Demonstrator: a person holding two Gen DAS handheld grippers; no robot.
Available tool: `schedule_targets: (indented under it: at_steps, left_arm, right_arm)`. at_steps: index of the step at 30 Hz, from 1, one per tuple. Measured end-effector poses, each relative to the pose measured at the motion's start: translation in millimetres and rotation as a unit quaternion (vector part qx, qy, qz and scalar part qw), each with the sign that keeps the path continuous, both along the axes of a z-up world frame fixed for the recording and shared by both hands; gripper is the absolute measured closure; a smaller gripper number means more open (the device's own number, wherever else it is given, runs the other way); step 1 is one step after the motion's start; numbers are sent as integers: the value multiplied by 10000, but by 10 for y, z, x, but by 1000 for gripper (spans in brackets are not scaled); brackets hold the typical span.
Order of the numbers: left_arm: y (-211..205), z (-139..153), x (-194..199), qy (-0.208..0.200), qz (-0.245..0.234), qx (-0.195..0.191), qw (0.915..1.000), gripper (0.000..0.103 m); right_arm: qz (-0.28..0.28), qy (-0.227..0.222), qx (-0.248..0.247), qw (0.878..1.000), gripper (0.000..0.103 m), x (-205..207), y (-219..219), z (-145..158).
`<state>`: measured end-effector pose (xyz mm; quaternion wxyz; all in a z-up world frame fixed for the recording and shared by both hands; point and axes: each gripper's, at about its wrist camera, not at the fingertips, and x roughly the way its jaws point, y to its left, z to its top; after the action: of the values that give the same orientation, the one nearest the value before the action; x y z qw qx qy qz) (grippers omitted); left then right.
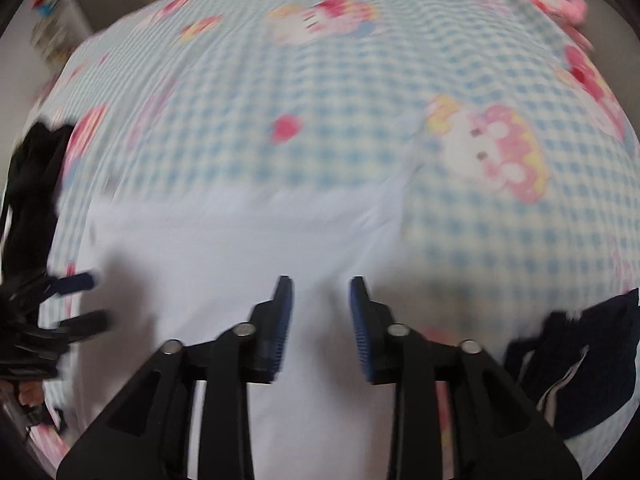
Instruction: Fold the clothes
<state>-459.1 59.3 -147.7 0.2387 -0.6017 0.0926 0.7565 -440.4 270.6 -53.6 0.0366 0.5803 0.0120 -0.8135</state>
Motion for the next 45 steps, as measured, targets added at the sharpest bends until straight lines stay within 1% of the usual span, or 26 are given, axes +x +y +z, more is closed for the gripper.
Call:
schedule_targets:
  at_steps: [1,2,4,5,6,7,9,11,14,16,18,20,21,23,24,26,28,30,32,33,35,36,38,40,43,45]
  left_arm:
    - [45,-97,-14,89,-79,-391,9992,36]
    - [19,-168,-68,83,-47,-609,9981,36]
    - [-149,-163,-225,-73,366,-374,9986,38]
    - [-234,-68,-264,9,658,-144,9977,42]
    - [-320,31,-299,103,952,89,9954,43]
    - [-360,165,-264,277,1093,364,9930,43]
    - [-327,394,-74,442,1117,839,9892,42]
    - [-198,465,188,436,976,887,9903,41]
    - [-52,273,603,179,843,609,9944,41]
    - [-31,37,774,-204,916,406,9948,41]
    - [-93,-124,870,-298,912,268,9950,41]
    - [-204,-109,883,-278,726,315,9965,48]
    - [-289,-69,872,-270,637,332,9971,49]
    - [-512,43,850,-164,526,295,9980,50]
    - [-653,109,831,-152,575,360,9976,50]
    - [-928,238,779,-108,903,498,9946,50]
    - [-1151,310,721,-56,1297,613,9896,50]
    - [-1315,252,678,-151,1682,686,9833,50]
    - [-1357,119,777,-219,1766,479,9829,50]
    - [-1306,38,802,-186,1679,104,9856,50]
    - [-1347,-66,803,-69,1581,-629,9854,48]
    - [-1400,-43,796,-87,1732,-433,9839,48]
    - [-1510,18,781,-137,2064,54,9784,50]
    - [-1451,104,782,-88,1978,454,9791,50]
    - [-1166,137,799,-36,1526,317,9878,50]
    - [-991,185,830,-162,1400,542,9885,50]
  right_arm:
    - [170,-68,56,9998,69,57,-53,-74]
    - [341,-137,112,9993,69,113,-106,-148]
    - [375,-400,310,9980,69,137,-83,-361]
    - [249,-503,337,9979,69,124,-27,-439]
    - [45,-518,244,9983,69,97,43,-442]
    - [-171,-499,111,9985,69,66,111,-417]
    - [-519,-321,-109,9981,69,30,208,-299]
    - [-583,95,-327,9977,69,97,185,-48]
    - [-548,158,-465,9973,69,324,106,106]
    - [-500,-110,-389,9979,69,530,73,-45]
    - [-446,-415,-301,9977,69,739,43,-228]
    - [-341,-688,-81,9970,69,962,72,-444]
    - [-227,-738,-7,9970,69,1062,103,-511]
    - [59,-609,14,9981,69,1176,198,-452]
    - [203,-530,17,9984,69,1225,247,-408]
    - [195,-413,30,9990,69,1237,341,-283]
    - [-63,-304,-110,9995,69,1211,427,-163]
    - [-359,-194,-281,9988,67,1181,513,-46]
    - [-740,-143,-191,9970,67,1197,597,-38]
    - [-914,-176,-123,9956,67,1204,685,-85]
    - [-1214,-328,103,9920,67,1217,919,-218]
    - [-1362,-417,195,9896,67,1227,1036,-271]
    - [-1698,-483,-85,9843,66,1250,1294,-276]
    - [-1815,-283,-295,9825,65,1263,1402,-168]
    - [-1440,-236,-336,9887,64,1245,1278,-121]
    - [-1393,-377,-219,9893,65,1259,1206,-156]
